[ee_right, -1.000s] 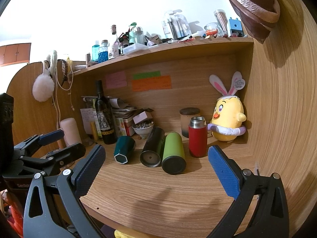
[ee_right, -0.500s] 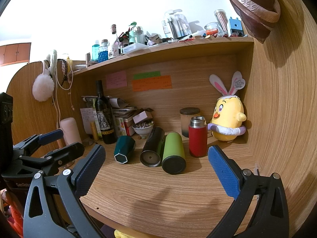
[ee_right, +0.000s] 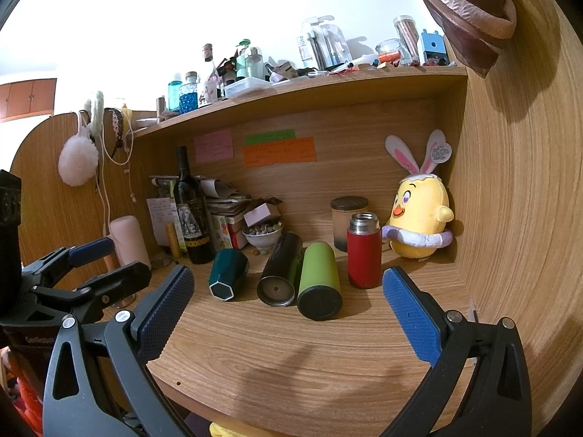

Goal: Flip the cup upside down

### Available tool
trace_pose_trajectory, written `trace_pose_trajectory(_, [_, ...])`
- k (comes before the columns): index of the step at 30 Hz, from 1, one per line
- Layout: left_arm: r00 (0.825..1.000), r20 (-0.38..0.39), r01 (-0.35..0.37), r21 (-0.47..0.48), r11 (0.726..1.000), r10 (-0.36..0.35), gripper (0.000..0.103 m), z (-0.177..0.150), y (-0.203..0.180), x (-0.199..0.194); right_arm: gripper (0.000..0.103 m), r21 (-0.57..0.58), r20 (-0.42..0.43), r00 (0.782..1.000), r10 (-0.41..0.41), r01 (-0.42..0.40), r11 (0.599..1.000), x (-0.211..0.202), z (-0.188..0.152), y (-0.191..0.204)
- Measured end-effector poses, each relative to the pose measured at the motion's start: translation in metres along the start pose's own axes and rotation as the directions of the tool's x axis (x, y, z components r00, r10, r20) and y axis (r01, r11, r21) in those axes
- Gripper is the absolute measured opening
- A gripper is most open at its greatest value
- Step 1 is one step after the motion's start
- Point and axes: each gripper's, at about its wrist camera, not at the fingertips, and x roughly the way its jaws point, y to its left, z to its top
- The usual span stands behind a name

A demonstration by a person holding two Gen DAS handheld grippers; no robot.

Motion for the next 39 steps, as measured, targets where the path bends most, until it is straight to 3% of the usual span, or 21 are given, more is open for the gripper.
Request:
trace_pose_trajectory(8, [1.000, -0.025, -0.013, -0.012, 1.000, 0.013, 0.103, -0.004, 0.005, 0.010, 0.103, 0.004, -0.020, 1.000, 0.007, -0.006, 1.000, 0.014, -0.001, -0.002])
trace_pose_trajectory(14, [0.988, -0.156, 0.006, -0.075, 0.997, -0.018, 0.103, -0.005, 0.029, 0.058, 0.103, 0.017, -0.083, 0.997, -0.002, 0.003, 1.000, 0.040, -0.008, -0.011])
trace_pose_trajectory(17, [0.965, -0.262, -0.005, -0.126, 0.992, -0.029, 0.103, -0.006, 0.053, 0.100, 0.103, 0.027, -0.113, 0.994, -0.007, 0.011, 1.000, 0.054, -0.015, -0.020])
trace_pose_trajectory(23, [0.882, -0.463, -0.062, -0.298, 0.953, -0.088, 0.103, -0.011, 0.112, 0.192, 0.103, 0.090, -0.165, 0.986, 0.007, 0.008, 0.996, 0.080, -0.029, -0.042])
trace_pose_trajectory(28, [0.823, -0.559, -0.117, -0.342, 0.932, -0.102, 0.103, -0.019, 0.137, 0.246, 0.103, 0.124, -0.201, 0.980, 0.005, 0.020, 0.992, 0.095, -0.039, -0.055])
trace_pose_trajectory(29, [0.812, -0.573, -0.119, -0.349, 0.930, -0.111, 0.101, -0.021, 0.139, 0.253, 0.103, 0.131, -0.210, 0.978, 0.006, 0.022, 0.991, 0.097, -0.041, -0.057])
trace_pose_trajectory(31, [0.792, -0.600, -0.134, -0.355, 0.925, -0.116, 0.085, -0.024, 0.141, 0.265, 0.103, 0.146, -0.219, 0.976, 0.009, 0.023, 0.989, 0.100, -0.044, -0.062])
trace_pose_trajectory(33, [0.779, -0.615, -0.140, -0.362, 0.922, -0.123, 0.084, -0.027, 0.143, 0.272, 0.103, 0.158, -0.225, 0.974, 0.014, 0.023, 0.987, 0.103, -0.046, -0.065])
trace_pose_trajectory(36, [0.759, -0.631, -0.142, -0.403, 0.904, -0.162, 0.073, -0.034, 0.150, 0.283, 0.103, 0.170, -0.229, 0.973, 0.022, 0.017, 0.985, 0.104, -0.049, -0.068])
trace_pose_trajectory(39, [0.760, -0.614, -0.124, -0.458, 0.880, -0.212, 0.070, -0.040, 0.155, 0.278, 0.103, 0.174, -0.230, 0.973, 0.029, 0.012, 0.985, 0.104, -0.050, -0.068])
